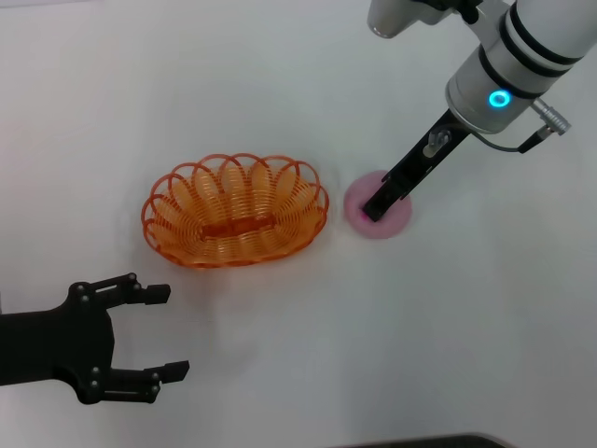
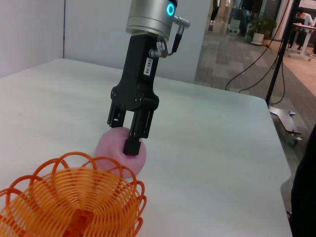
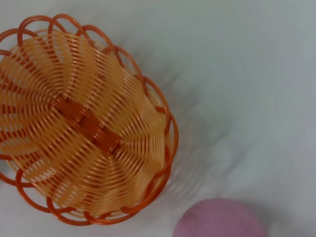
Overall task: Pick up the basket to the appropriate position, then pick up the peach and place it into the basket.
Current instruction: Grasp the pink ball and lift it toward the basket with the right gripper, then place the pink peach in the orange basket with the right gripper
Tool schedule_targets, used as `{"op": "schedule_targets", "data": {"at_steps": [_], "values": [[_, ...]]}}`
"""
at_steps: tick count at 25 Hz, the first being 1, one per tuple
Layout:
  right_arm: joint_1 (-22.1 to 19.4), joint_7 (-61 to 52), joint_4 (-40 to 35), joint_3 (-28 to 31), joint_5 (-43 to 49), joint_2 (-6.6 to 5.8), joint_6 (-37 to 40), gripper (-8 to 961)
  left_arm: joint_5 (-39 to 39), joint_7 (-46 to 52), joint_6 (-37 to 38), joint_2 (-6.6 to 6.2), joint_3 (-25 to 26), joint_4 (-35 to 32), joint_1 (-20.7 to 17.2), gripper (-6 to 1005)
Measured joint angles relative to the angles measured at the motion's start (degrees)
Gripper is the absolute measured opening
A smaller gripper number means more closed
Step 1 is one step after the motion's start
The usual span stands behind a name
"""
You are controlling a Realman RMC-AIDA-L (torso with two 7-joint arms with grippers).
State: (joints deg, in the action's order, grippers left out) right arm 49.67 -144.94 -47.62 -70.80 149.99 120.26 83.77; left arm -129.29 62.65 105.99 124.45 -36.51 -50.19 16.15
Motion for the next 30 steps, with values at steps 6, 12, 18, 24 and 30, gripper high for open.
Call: {"op": "schedule_targets", "data": {"at_steps": [6, 12, 18, 24, 30], "values": [[-0.06, 0.41, 0.13, -0.07, -0.06, -0.10, 0.39, 675, 0.00, 0.02, 0.00, 0.00, 0.15, 0.00, 0.02, 900], [-0.18, 0.57, -0.30, 0.21, -0.61, -0.18, 1.14, 425, 0.00, 0.02, 0.00, 0.00, 0.21, 0.00, 0.02, 900], [-0.54, 1.84, -3.28, 3.06, -1.51, -0.45, 4.89, 331, 0.00, 0.02, 0.00, 0.00, 0.00, 0.00, 0.11, 900], [-0.40, 8.13, -6.48, 9.53, -7.12, -0.68, 11.93, 303, 0.00, 0.02, -0.61, 0.00, -0.12, 0.00, 0.09, 899], [-0.16, 10.89, -8.09, 11.16, -14.15, -0.65, 13.37, 306, 0.00, 0.02, -0.70, 0.00, 0.09, 0.06, -0.06, 899]]}}
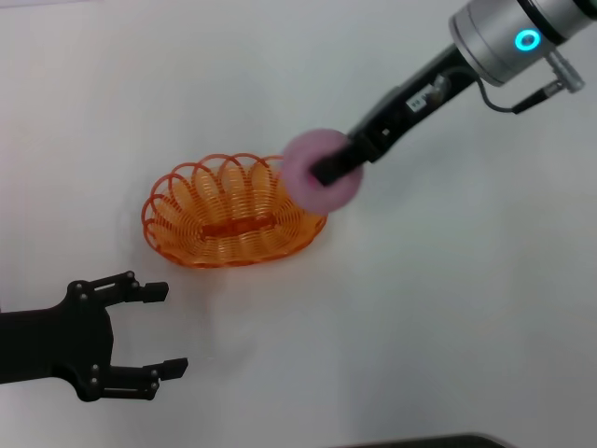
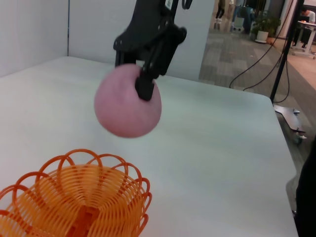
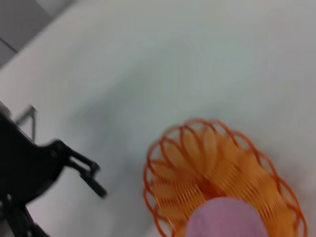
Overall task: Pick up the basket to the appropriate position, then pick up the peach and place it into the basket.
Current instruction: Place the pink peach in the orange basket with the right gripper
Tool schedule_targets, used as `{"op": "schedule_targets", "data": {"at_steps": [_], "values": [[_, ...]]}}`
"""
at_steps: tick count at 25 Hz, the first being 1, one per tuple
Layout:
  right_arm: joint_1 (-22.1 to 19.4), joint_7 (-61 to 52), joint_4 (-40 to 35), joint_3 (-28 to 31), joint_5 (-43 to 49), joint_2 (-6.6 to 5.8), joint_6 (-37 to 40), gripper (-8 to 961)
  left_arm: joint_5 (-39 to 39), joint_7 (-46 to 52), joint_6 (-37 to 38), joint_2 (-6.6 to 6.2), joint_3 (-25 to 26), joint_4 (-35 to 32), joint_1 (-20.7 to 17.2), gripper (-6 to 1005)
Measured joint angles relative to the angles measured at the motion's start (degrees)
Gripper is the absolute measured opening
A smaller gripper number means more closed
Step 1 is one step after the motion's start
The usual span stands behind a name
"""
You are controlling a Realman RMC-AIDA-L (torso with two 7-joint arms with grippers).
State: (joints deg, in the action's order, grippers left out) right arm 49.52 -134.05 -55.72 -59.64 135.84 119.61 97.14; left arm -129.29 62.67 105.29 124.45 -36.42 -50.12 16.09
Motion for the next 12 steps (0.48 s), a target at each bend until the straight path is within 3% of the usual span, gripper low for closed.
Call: {"op": "schedule_targets", "data": {"at_steps": [12], "values": [[1.51, 3.23, 7.91, -8.61, -7.26, 0.31, -12.93, 310, 0.00, 0.07, -0.18, 0.00, 0.13, 0.58, 0.19, 899]]}}
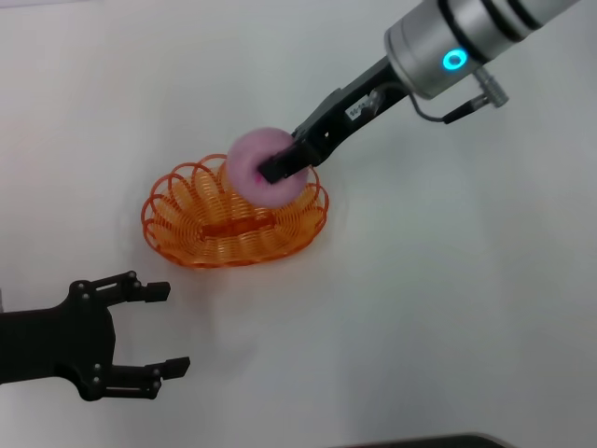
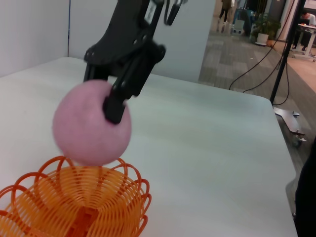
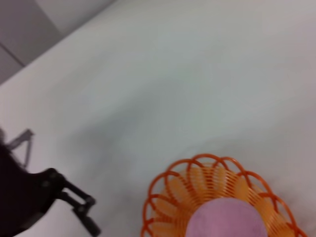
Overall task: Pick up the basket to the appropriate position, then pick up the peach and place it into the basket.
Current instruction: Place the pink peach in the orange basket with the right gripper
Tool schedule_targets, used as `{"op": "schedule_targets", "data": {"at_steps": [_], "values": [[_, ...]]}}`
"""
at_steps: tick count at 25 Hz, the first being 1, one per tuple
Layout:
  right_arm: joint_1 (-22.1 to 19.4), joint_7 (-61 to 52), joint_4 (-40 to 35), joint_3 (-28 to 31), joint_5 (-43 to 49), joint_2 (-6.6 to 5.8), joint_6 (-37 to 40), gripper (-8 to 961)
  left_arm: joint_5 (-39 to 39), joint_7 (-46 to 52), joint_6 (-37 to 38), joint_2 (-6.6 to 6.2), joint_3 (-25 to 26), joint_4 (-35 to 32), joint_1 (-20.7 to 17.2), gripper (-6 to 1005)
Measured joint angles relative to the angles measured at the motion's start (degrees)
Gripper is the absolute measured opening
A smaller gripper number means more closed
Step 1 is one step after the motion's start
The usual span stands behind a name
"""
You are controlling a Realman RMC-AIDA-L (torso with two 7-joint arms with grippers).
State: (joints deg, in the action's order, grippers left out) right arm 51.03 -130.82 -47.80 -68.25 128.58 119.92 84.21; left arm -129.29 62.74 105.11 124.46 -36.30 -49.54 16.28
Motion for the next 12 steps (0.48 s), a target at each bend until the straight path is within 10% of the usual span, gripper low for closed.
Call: {"op": "schedule_targets", "data": {"at_steps": [5, 12], "values": [[0.78, 2.21, 3.73, -1.44, -0.15, 0.19, -2.59, 312, 0.00, 0.02, -0.38, 0.00, -0.05, 0.55, 0.18, 900], [0.31, 2.32, 4.74, -1.26, -1.18, 0.11, -4.33, 616, 0.00, 0.12, -0.44, -0.09, 0.00, 0.76, 0.30, 900]]}}
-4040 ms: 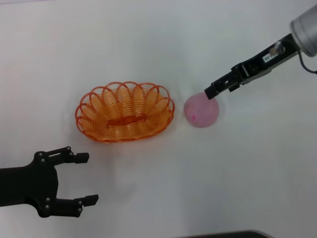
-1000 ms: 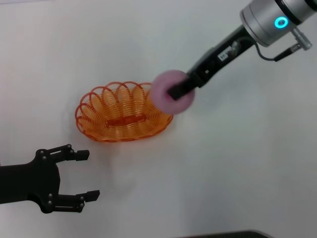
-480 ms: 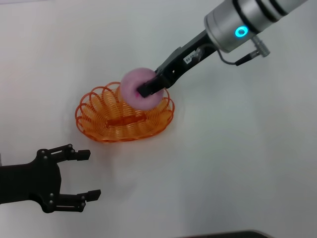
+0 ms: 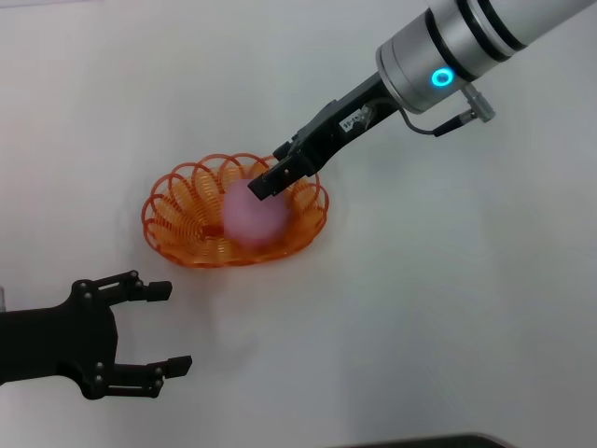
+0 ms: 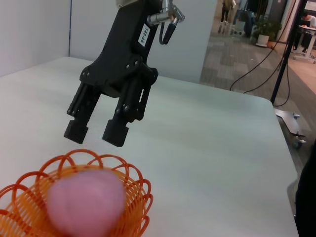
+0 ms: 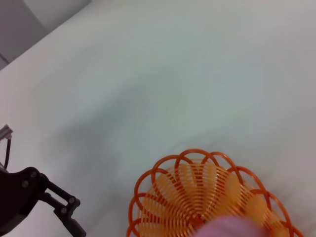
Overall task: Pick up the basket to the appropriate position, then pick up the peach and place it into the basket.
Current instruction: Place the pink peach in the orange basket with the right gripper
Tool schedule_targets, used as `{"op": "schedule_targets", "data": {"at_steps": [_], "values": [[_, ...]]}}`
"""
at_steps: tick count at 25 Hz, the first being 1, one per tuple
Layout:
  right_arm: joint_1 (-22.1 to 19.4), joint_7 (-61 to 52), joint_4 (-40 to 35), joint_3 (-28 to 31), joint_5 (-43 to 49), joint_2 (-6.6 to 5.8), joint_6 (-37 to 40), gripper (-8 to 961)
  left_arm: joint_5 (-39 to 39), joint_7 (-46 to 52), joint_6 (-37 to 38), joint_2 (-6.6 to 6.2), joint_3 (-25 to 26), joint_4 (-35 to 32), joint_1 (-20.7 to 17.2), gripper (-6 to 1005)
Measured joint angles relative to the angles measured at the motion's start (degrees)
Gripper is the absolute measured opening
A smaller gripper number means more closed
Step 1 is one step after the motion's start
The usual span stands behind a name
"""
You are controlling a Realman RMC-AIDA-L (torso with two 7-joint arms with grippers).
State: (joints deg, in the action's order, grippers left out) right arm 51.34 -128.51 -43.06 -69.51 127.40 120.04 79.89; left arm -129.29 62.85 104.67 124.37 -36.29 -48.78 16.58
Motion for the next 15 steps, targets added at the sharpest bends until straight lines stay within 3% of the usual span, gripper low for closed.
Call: {"op": "schedule_targets", "data": {"at_steps": [8, 12, 15], "values": [[-1.13, 2.94, -0.30, 0.27, -0.84, -0.16, 0.66, 809, 0.21, 0.41, -0.10, -0.01, 0.15, 0.01, 0.00, 899], [-6.26, 14.20, -3.07, 0.74, -5.72, -0.42, 4.83, 950, 0.47, 0.58, -0.10, -0.01, 0.20, 0.40, -0.03, 899], [-11.80, 20.81, -6.71, 1.54, -9.80, -0.43, 7.21, 947, 0.61, 0.70, -0.10, 0.00, 0.53, 0.65, 0.01, 899]]}}
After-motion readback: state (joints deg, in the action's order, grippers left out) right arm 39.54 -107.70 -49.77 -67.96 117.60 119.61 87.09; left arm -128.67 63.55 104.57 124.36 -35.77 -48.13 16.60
